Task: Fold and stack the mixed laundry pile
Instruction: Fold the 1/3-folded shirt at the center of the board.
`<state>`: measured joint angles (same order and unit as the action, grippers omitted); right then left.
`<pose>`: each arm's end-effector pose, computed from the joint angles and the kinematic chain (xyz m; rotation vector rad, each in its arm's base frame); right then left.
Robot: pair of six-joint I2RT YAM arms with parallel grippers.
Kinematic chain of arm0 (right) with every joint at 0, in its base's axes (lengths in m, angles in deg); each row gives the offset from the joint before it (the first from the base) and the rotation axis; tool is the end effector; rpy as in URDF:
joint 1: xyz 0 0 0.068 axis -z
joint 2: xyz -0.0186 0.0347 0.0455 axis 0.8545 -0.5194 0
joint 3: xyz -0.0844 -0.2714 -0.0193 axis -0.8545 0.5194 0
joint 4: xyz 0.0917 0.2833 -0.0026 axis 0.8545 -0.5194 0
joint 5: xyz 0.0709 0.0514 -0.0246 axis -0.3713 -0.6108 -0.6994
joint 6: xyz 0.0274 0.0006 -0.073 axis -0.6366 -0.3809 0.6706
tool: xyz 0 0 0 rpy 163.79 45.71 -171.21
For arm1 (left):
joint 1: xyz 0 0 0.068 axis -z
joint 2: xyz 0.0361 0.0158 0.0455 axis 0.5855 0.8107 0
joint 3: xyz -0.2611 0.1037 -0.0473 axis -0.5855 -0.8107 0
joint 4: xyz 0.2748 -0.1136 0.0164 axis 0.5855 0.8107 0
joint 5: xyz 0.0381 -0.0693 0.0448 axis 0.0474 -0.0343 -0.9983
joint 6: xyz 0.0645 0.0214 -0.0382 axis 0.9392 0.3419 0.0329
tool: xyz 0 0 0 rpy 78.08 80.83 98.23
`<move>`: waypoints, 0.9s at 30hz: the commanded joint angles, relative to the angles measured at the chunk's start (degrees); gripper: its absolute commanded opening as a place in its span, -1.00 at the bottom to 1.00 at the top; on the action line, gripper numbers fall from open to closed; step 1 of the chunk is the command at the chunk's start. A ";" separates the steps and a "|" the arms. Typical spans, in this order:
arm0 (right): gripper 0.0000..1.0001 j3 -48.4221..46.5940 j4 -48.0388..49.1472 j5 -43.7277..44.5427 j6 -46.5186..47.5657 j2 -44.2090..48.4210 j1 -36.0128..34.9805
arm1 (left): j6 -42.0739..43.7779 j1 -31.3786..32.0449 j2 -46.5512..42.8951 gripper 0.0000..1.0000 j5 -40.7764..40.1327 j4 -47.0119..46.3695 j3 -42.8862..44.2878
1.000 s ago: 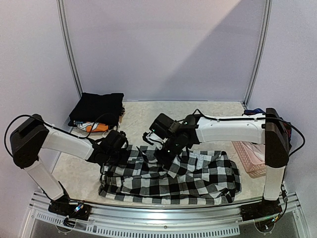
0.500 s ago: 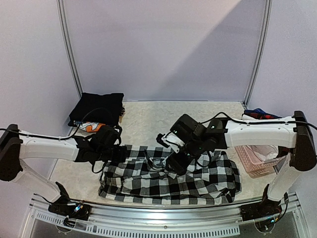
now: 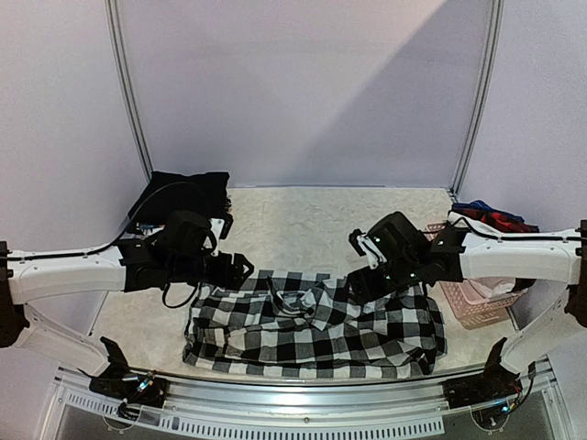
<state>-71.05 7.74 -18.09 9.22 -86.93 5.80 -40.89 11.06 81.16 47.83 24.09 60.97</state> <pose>0.2114 0.2752 0.1926 -0.5968 2.5143 0.4967 0.2216 -0.2232 0.1993 0.2869 2.3170 -0.5282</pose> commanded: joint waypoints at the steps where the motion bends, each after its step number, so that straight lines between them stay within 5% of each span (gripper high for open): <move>1: 0.42 4.36 3.76 1.11 -4.77 3.83 0.25 | -1.97 0.83 5.05 0.59 4.94 1.54 5.74; 19: 0.41 13.65 8.80 3.35 -8.21 6.51 0.18 | -10.71 3.69 21.18 0.37 13.93 6.83 16.51; 24: 0.41 15.75 8.91 4.05 -8.73 8.16 0.22 | -11.42 5.62 24.57 -0.06 13.59 7.15 18.20; 27: 0.41 16.84 7.82 5.98 -9.55 9.42 0.26 | -11.98 7.09 24.31 -0.61 11.79 7.84 18.66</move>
<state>-55.90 15.87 -15.21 1.09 -80.09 6.15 -51.98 15.82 105.62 60.85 31.02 77.65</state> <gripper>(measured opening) 0.705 0.324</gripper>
